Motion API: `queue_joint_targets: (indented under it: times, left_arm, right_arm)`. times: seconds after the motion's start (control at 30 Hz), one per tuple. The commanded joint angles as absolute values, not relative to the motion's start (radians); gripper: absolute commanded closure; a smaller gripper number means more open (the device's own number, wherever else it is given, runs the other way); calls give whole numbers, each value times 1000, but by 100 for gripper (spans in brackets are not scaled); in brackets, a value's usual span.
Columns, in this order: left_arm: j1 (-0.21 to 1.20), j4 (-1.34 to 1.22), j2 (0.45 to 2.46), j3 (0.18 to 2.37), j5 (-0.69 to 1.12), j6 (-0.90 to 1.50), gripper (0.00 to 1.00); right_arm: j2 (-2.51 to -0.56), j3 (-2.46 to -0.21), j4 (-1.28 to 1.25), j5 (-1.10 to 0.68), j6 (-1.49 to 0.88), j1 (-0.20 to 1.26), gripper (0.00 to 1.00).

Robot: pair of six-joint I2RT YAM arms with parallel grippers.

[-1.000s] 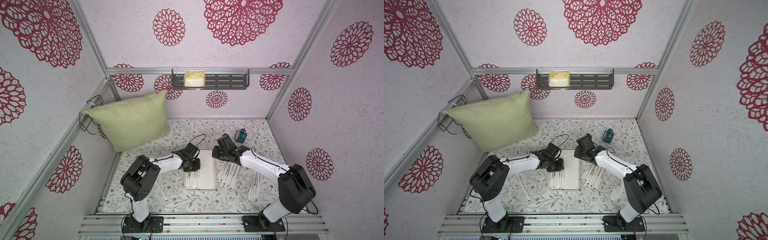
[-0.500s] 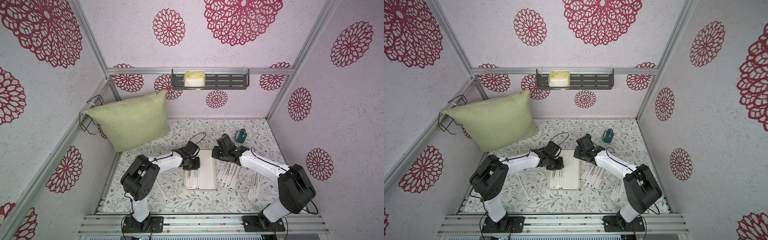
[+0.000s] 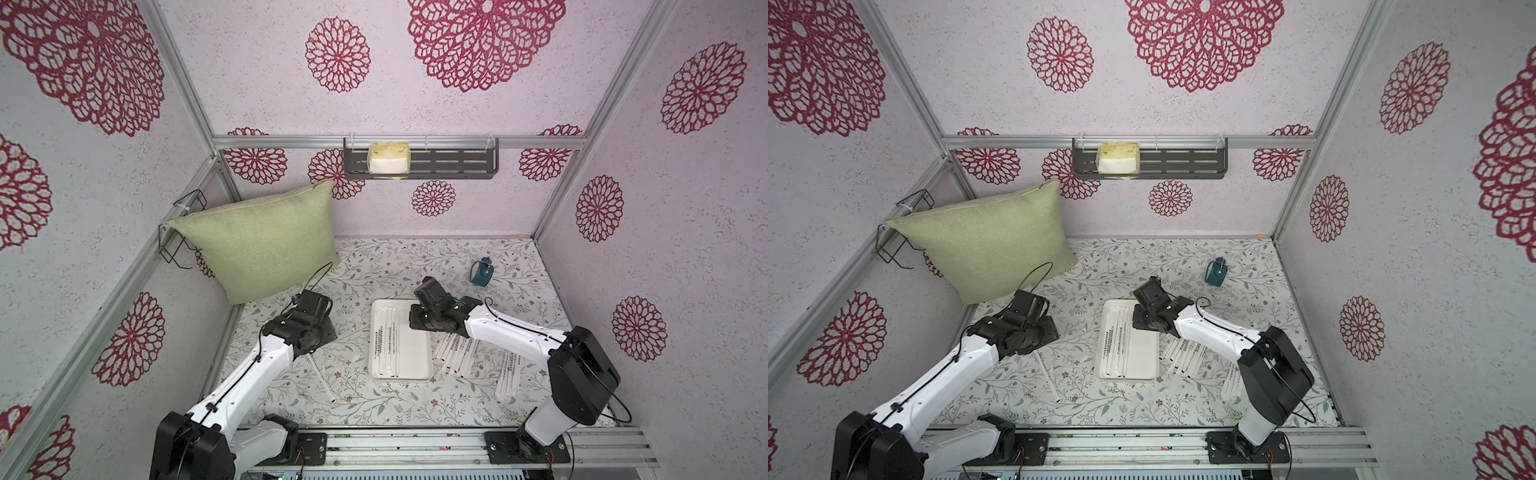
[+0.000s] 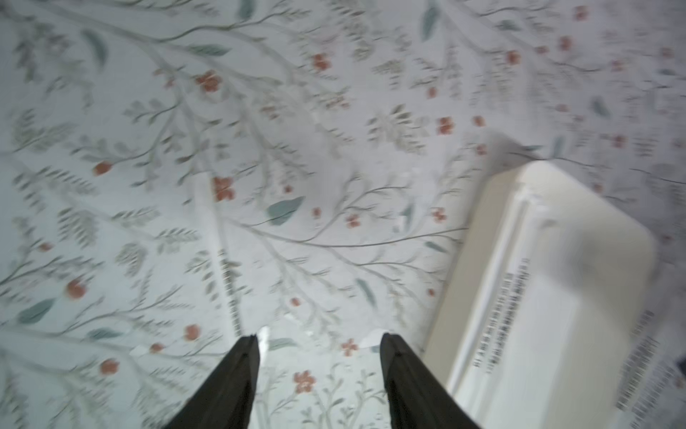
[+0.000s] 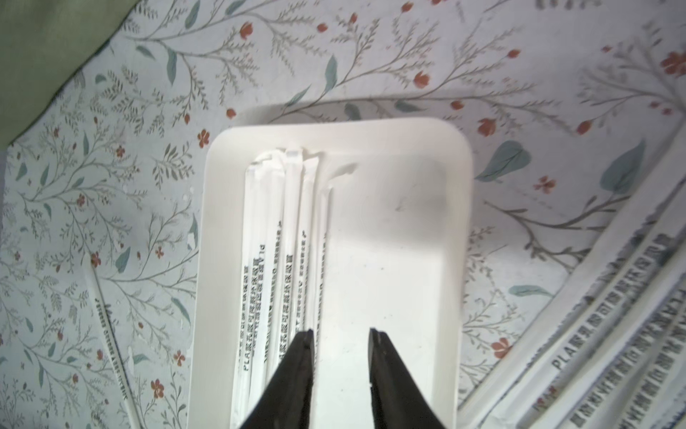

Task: Put the straws into the storage box
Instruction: Pick up the straw from the center of the board, then place the straw in the storage box.

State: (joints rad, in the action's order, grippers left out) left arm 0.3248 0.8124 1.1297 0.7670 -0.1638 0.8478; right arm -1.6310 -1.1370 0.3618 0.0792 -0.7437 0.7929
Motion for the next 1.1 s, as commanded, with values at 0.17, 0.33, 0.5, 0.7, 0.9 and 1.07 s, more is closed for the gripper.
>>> queue_joint_targets:
  times: [0.17,0.33,0.5,0.7,0.9,1.07]
  left_arm:
    - [270,747,1192,622,-124,937,49]
    - [270,685,1255,598,-119,913,64]
    - [270,627,1316,579,-97,905,70]
    - [270,595,1359,572,-95,894,85]
    - [320,737,1244,706,-120,872,96]
    - [499,759,1276,929,-124,861,96]
  right_arm:
    - [-1657,-1184,378,106,-704,798,67]
    - [-1666,-1184,370,103,-704,798,67]
    - [-1670,-1183,365,106,-707,798,67]
    - [-1666,-1185,366,115,-707,797,67]
    - [-1656,-1187,379,120,-703,784,67]
    - [-1608,-1141,357,101,-714,726,68]
